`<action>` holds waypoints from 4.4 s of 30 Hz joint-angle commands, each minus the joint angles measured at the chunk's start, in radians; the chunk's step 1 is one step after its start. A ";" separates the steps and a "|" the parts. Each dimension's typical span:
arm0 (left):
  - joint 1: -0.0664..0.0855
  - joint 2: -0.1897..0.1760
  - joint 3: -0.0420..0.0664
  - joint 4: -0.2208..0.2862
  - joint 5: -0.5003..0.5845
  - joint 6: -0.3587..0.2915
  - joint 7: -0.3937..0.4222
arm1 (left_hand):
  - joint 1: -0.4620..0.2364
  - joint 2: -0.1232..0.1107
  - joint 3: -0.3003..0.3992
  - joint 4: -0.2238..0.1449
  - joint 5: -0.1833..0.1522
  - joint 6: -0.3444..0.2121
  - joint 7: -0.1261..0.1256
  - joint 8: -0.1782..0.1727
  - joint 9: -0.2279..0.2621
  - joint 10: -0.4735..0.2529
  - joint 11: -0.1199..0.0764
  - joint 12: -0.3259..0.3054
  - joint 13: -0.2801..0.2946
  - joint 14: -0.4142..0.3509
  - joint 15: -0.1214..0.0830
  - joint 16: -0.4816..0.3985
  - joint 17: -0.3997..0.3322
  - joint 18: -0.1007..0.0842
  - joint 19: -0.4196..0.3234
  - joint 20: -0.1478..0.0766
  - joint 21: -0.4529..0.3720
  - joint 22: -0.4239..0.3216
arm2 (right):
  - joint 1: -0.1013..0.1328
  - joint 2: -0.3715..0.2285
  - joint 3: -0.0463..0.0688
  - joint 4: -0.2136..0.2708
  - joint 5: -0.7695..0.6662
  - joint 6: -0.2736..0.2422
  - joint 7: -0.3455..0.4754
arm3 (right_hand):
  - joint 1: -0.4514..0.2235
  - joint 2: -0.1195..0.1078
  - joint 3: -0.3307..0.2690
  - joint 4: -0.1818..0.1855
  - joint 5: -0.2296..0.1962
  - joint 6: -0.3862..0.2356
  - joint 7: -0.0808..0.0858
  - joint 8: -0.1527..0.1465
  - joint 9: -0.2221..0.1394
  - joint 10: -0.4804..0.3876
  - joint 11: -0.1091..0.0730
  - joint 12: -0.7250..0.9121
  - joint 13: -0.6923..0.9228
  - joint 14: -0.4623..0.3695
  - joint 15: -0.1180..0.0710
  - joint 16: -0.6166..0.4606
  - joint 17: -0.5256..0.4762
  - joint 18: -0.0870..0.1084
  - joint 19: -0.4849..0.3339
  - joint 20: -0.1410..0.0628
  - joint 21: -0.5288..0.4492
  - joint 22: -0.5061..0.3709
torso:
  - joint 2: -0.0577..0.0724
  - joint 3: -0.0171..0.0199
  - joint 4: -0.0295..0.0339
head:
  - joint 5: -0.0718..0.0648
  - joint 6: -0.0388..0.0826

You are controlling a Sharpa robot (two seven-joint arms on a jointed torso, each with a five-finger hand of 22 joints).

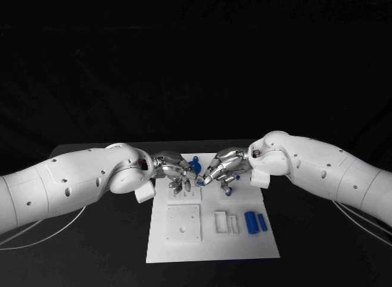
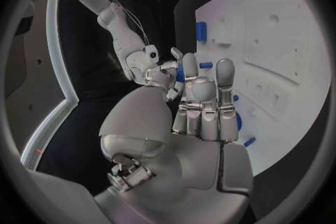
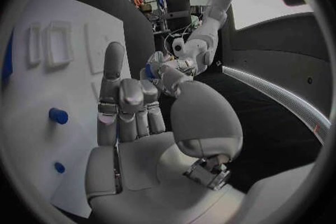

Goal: Assemble the parts on the task board

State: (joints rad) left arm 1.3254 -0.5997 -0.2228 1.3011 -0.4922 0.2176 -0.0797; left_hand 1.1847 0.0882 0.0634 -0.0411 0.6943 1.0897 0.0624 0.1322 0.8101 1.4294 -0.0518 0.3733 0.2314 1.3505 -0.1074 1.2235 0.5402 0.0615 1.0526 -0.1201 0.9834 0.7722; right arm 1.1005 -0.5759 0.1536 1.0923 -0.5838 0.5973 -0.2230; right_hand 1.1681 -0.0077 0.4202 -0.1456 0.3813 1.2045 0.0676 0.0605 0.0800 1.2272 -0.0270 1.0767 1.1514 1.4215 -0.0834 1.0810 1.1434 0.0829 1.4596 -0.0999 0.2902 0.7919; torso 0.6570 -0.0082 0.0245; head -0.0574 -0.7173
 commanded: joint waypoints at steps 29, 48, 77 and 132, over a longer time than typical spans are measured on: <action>-0.003 -0.033 -0.003 0.045 -0.116 -0.338 -0.067 | -0.025 -0.017 0.127 -0.148 0.067 0.088 -0.051 -0.017 0.001 0.055 -0.009 -0.022 -0.003 0.032 -0.012 -0.020 -0.002 0.001 0.022 -0.017 0.000 0.000 | 0.000 -0.100 0.024 -0.043 0.041 -0.514 0.152 | -0.007 -0.021 -0.602 0.189 0.083 -0.156 0.036 0.003 -0.011 -0.148 0.041 -0.131 -0.235 -0.094 0.034 -0.143 -0.162 0.011 0.026 0.033 -0.106 -0.145 | -0.007 0.0069 -0.0037 | 0.023 0.008; -0.031 -0.045 -0.018 0.126 -0.384 -0.595 -0.353 | -0.054 -0.038 0.130 -0.179 0.135 0.146 -0.063 -0.064 0.011 0.081 -0.022 0.004 0.014 0.063 -0.023 -0.039 0.011 -0.003 0.042 -0.028 -0.001 -0.004 | 0.009 -0.120 0.116 -0.090 -0.021 -0.878 0.375 | 0.015 0.045 -0.614 0.068 0.159 -0.188 0.050 0.003 -0.016 -0.091 0.058 -0.524 -0.705 -0.170 0.069 -0.512 -0.535 -0.042 -0.158 0.072 -0.224 -0.418 | -0.043 0.0361 -0.0070 | 0.055 -0.024; -0.128 0.041 -0.019 0.054 -0.387 -0.629 -0.403 | -0.078 -0.038 0.120 -0.206 0.156 0.161 -0.068 -0.064 0.002 0.082 -0.022 0.034 0.016 0.068 -0.021 -0.024 0.066 -0.011 0.127 -0.025 -0.206 0.216 | 0.028 0.029 0.120 -0.231 -0.029 -0.883 0.516 | 0.033 0.065 -0.479 0.004 0.145 -0.199 0.080 0.000 -0.019 -0.138 0.164 -1.018 -1.094 -0.309 0.212 -1.019 -1.083 -0.026 -0.561 0.245 -0.221 -0.727 | -0.058 0.0459 -0.0037 | 0.046 -0.071; -0.170 0.114 -0.018 -0.033 -0.483 -0.553 -0.422 | -0.062 -0.055 0.112 -0.178 0.135 0.180 -0.074 -0.063 0.015 0.083 -0.019 0.078 0.024 0.072 -0.024 -0.003 0.098 -0.025 0.215 -0.027 -0.436 0.475 | 0.028 0.039 0.119 -0.202 0.029 -0.871 0.488 | 0.020 0.044 -0.473 0.039 0.208 -0.217 0.086 0.000 -0.020 -0.155 0.176 -1.018 -1.094 -0.338 0.233 -1.020 -1.083 -0.023 -0.661 0.257 -0.225 -0.731 | -0.056 0.0419 -0.0021 | 0.028 -0.106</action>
State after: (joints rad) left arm 1.1557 -0.4890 -0.2419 1.2683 -0.9512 -0.3446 -0.4987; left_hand 1.1123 0.0320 0.0920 -0.1439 0.8275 1.1880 0.0665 0.0647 0.8222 1.4764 -0.0621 0.4462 0.2535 1.4208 -0.1230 1.2160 0.6384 0.0333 1.2602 -0.1480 0.5538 1.2439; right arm 1.1284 -0.5371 0.2726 0.8899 -0.5755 -0.2929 0.2655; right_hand 1.1895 0.0421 -0.0492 -0.1087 0.5851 0.9788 0.1535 0.0657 0.0617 1.0757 0.1500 0.0640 0.0588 1.0896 0.1514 0.0647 0.0614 0.0450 0.8056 0.1572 0.0694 0.0622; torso 0.6014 0.0336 0.0227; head -0.0296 -0.8234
